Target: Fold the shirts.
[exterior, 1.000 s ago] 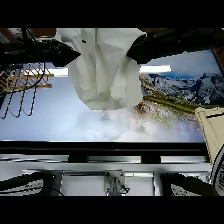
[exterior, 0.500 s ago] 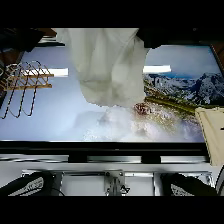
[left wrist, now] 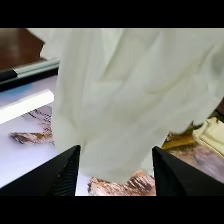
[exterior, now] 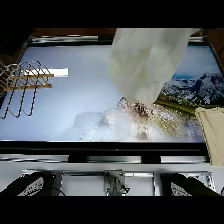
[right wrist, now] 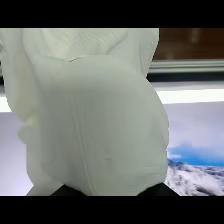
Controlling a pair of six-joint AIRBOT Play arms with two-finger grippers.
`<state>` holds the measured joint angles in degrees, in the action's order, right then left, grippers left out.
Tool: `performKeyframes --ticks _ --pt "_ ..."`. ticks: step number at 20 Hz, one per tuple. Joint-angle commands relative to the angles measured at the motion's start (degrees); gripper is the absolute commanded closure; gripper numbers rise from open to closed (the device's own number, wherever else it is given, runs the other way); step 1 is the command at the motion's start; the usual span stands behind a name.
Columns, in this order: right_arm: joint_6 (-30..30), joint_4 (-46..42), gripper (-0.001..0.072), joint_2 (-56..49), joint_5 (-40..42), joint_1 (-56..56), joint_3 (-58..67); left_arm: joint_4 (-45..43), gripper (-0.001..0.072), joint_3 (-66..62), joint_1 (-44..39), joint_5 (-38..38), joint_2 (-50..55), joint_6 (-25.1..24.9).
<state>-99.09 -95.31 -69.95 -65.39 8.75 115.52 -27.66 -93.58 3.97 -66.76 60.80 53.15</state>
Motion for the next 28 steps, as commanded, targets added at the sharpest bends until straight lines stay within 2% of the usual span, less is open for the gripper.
performKeyframes --ticks 1,8,13,17,20,28 --pt "-8.0 -7.0 0.0641 3.7 -0.1 -10.6 0.1 -0.5 0.0164 2.0 -2.0 -6.7 -0.3 2.2" --pt "-3.8 -10.0 0.0641 6.4 -8.5 -30.9 0.1 -1.5 0.0164 4.2 -2.6 -6.8 -0.2 2.2" --pt "-3.7 -17.9 0.0641 6.3 -6.4 -41.4 0.1 -1.5 0.0164 4.1 -2.6 -6.8 -0.2 2.2" --pt "-3.4 -18.2 0.0641 4.5 -5.3 -49.5 0.1 -1.4 0.0163 4.1 -2.6 -6.8 -0.4 2.3" --pt "-0.4 -18.2 0.0641 2.3 -4.0 -54.6 0.1 -1.0 0.0162 4.1 -2.6 -6.8 -0.9 2.3" --pt "0.7 -17.8 0.0641 -0.8 0.2 -64.8 0.4 -0.3 0.0162 4.1 -2.6 -6.8 -1.3 9.2"
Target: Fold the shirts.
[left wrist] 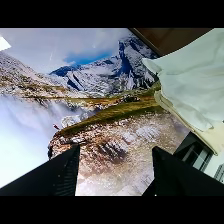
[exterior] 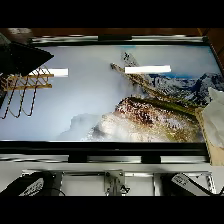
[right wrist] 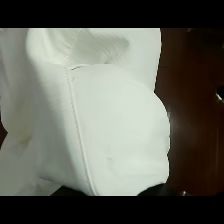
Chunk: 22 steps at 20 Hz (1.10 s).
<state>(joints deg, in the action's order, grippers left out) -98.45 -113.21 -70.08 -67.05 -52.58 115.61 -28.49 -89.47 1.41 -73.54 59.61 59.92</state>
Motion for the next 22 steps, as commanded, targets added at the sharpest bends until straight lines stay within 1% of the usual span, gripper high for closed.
performKeyframes --ticks 1,3,5,8,11,12,16,20,22 --pt "-0.6 0.1 0.0641 -0.7 2.8 -5.1 0.4 0.9 0.0163 0.0 0.0 0.0 -0.3 2.6" --pt "-2.0 0.3 0.0641 -0.7 3.8 -8.3 0.6 1.5 0.0162 0.0 0.0 0.0 -0.7 2.6" --pt "-2.0 2.2 0.0641 -0.7 5.1 -10.7 0.6 1.5 0.0162 0.0 0.0 0.0 -0.9 3.0" --pt "-2.5 2.6 0.0641 -0.2 8.1 -11.2 0.6 1.5 0.0162 0.0 0.0 -0.1 -1.2 3.9" --pt "-8.0 1.2 0.0642 0.7 13.6 -11.2 1.1 1.5 0.0162 0.0 0.0 -0.1 -1.5 3.8" --pt "-9.1 0.6 0.0642 0.9 14.9 -11.2 1.2 1.5 0.0163 0.0 0.0 -0.1 -1.5 3.8" --pt "-9.1 0.2 0.0642 0.5 16.6 -11.2 1.2 1.5 0.0163 0.0 0.0 -0.2 -1.6 3.9" --pt "-10.8 0.5 0.0642 0.6 24.7 -11.2 1.2 1.5 0.0163 0.0 0.0 -0.3 -1.6 4.5" --pt "-10.7 2.6 0.0642 0.5 26.9 -11.2 1.2 1.5 0.0162 0.0 0.0 -0.3 -1.6 4.5"
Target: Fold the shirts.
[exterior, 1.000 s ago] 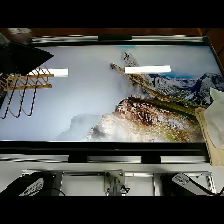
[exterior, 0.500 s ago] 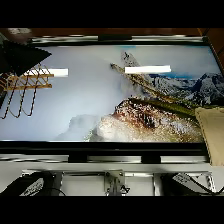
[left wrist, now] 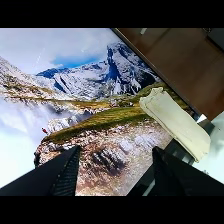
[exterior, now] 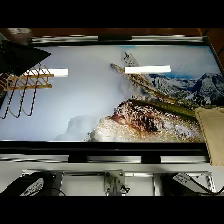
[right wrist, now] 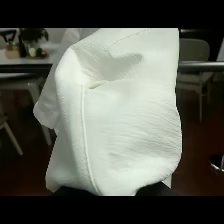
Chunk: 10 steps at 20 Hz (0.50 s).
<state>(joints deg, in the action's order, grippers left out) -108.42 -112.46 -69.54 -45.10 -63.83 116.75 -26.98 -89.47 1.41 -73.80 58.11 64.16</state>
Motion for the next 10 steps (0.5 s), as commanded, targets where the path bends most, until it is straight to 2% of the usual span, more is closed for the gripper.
performKeyframes --ticks 1,3,5,10 --pt "-0.7 2.5 0.0642 0.0 5.3 0.1 0.0 0.0 0.0163 0.0 0.0 0.0 0.0 0.2" --pt "0.0 5.5 0.0642 0.2 4.6 0.1 0.0 0.0 0.0163 0.0 0.0 0.0 0.0 0.2" --pt "3.8 11.8 0.0642 1.1 3.3 0.2 0.0 0.0 0.0163 0.0 0.0 0.4 0.0 0.2" --pt "4.7 10.7 0.0643 3.3 -5.2 6.0 0.0 0.0 0.0162 0.0 0.0 1.7 0.0 -0.6"
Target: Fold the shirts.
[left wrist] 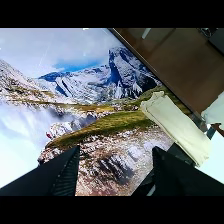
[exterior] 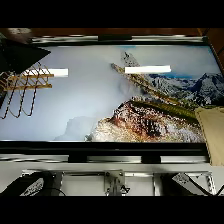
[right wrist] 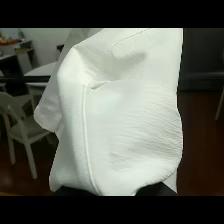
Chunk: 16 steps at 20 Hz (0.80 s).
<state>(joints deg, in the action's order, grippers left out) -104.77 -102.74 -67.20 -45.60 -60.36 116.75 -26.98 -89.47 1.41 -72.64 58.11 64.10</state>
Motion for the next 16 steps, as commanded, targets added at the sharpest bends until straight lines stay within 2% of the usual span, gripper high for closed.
performKeyframes --ticks 1,7,8,9,10,11,13,16 --pt "1.1 -0.7 0.0643 1.3 -7.0 3.9 0.0 0.0 0.0162 0.0 0.0 0.5 0.0 -0.6" --pt "1.1 -4.2 0.0639 3.4 -14.5 9.3 0.0 -0.3 0.0163 0.0 0.0 0.5 0.0 -0.6" --pt "1.1 -3.6 0.061 3.5 -16.6 9.5 0.0 -0.5 0.0162 0.0 0.0 0.5 0.0 -0.6" --pt "0.9 -1.9 0.0376 3.5 -19.0 9.5 0.0 -0.5 0.0162 0.0 0.0 0.5 0.0 -0.6" --pt "0.9 0.5 0.011 3.4 -22.5 9.5 0.0 -0.5 0.0162 0.0 0.0 0.5 0.0 -0.6" --pt "1.1 2.6 0.0084 3.5 -26.9 9.5 0.0 -0.5 0.0162 0.0 0.0 0.5 0.0 -0.6" --pt "1.2 6.8 0.0084 3.4 -37.0 9.5 -0.4 -0.5 0.0162 0.0 0.0 0.5 0.0 -0.6" --pt "7.1 12.5 0.0085 3.5 -50.9 9.5 -2.9 -0.5 0.0162 0.0 0.0 0.5 0.0 -0.6"
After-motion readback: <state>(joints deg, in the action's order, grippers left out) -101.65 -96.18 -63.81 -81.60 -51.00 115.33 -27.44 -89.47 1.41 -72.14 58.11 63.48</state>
